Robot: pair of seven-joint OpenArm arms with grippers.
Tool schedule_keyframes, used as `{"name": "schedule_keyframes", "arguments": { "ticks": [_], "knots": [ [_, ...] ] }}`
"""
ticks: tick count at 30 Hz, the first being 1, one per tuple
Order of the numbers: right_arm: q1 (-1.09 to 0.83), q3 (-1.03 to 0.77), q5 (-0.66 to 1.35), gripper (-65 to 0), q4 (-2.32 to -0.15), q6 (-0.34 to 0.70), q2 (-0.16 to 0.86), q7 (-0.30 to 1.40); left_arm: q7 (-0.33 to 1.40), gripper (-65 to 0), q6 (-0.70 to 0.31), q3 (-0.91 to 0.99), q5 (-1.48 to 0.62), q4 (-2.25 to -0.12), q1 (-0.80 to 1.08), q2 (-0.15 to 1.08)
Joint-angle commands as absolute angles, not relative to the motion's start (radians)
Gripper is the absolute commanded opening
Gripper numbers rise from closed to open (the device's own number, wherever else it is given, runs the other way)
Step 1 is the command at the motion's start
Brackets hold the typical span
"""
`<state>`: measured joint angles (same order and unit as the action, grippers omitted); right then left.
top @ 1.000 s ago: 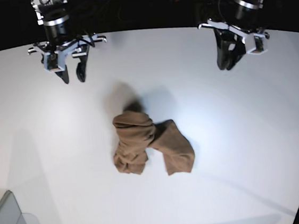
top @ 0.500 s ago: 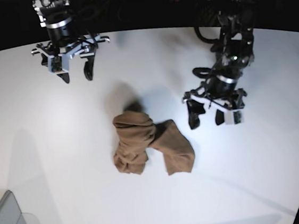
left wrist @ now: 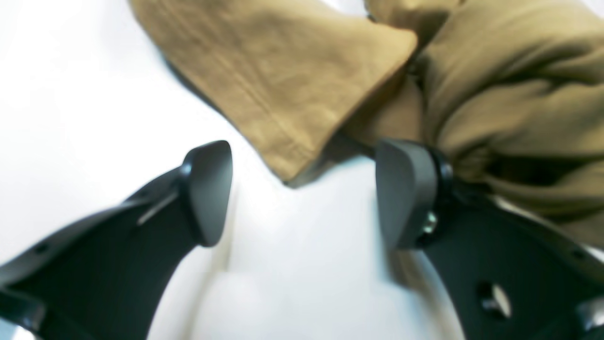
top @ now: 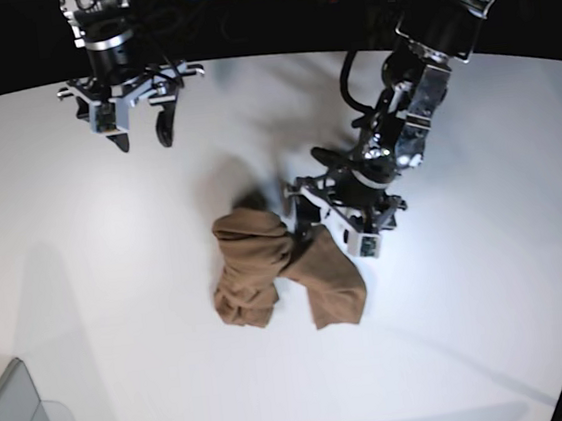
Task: Layout the t-shirt on the table in an organized manner, then fold the t-shirt properly
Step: 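Lower the left gripper onto the crumpled brown t-shirt and grasp it, then reach the right gripper to the shirt bundle and grasp another edge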
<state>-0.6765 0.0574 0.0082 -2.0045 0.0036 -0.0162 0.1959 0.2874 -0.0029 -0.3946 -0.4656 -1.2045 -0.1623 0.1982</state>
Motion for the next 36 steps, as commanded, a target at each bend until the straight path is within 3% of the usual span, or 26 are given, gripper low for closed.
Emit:
{"name": "schedule_keyframes", "arguments": {
  "ticks": [1, 6, 9, 13, 17, 18, 26, 36],
  "knots": [
    [-0.677, 0.058, 0.008, -28.8, -2.018, 0.005, -0.016, 0.170, 0.265, -19.3, -0.004, -0.394, -0.469, -1.205, -0.196, 0.200],
    [-0.673, 0.058, 0.008, -28.8, -2.018, 0.005, -0.016, 0.170, 0.257, -19.7, -0.005, -0.426, -0.469, -1.138, -0.232, 0.185],
    [-0.673, 0.058, 0.008, -28.8, -2.017, 0.005, -0.016, 0.170, 0.217, -25.0, -0.005, -0.432, -0.469, -1.129, -0.237, 0.170],
    [-0.676, 0.058, 0.007, -28.8, -2.017, 0.005, -0.016, 0.170, 0.197, -40.1, -0.005, -0.432, -0.469, -1.113, -0.239, 0.145],
    [-0.674, 0.058, 0.007, -28.8, -2.017, 0.005, -0.015, 0.170, 0.202, -62.9, -0.005, -0.430, -0.469, -1.112, -0.239, 0.140],
    [-0.673, 0.058, 0.007, -28.8, -2.017, 0.005, -0.015, 0.170, 0.202, -65.0, -0.005, -0.427, -0.469, -1.113, -0.237, 0.142],
    [-0.613, 0.065, 0.007, -28.7, -2.022, 0.005, -0.015, 0.165, 0.202, -64.5, 0.004, -0.406, -0.476, -1.382, -0.117, 0.292],
    [-0.489, 0.150, 0.007, -28.5, -2.022, 0.005, -0.015, 0.170, 0.202, -64.5, -0.004, -0.150, -0.470, -1.630, 0.168, 0.367]
  ]
}}
